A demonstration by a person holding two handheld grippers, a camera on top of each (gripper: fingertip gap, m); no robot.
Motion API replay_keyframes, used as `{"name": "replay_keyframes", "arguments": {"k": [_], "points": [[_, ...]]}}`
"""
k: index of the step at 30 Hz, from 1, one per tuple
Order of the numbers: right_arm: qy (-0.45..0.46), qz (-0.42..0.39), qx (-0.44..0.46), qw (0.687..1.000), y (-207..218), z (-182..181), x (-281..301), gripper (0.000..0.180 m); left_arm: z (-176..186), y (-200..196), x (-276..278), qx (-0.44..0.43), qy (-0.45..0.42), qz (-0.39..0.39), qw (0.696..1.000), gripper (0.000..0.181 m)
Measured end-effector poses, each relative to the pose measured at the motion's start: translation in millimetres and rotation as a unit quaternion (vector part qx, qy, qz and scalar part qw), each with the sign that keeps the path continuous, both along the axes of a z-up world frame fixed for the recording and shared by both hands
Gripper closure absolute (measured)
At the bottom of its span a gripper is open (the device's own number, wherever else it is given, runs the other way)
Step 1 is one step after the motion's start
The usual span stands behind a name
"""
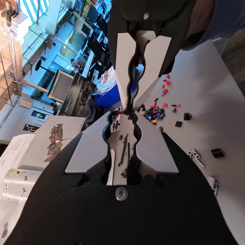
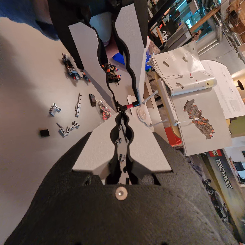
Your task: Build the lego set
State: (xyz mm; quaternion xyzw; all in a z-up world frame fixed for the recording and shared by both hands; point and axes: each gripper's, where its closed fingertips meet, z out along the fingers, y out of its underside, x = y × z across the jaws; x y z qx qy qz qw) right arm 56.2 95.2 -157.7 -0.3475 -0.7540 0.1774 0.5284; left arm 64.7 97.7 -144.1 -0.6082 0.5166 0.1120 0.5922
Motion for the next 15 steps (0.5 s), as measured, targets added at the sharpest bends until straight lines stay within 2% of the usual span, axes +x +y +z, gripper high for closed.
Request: {"name": "replay_keyframes", "arguments": {"k": [15], "points": [[0.008,-0.002,-0.013,1.000,1.9,2.4,-0.4,0.180,2.9,3.2,-1.7,0.024,0.003,0.011,1.000,0.154]]}}
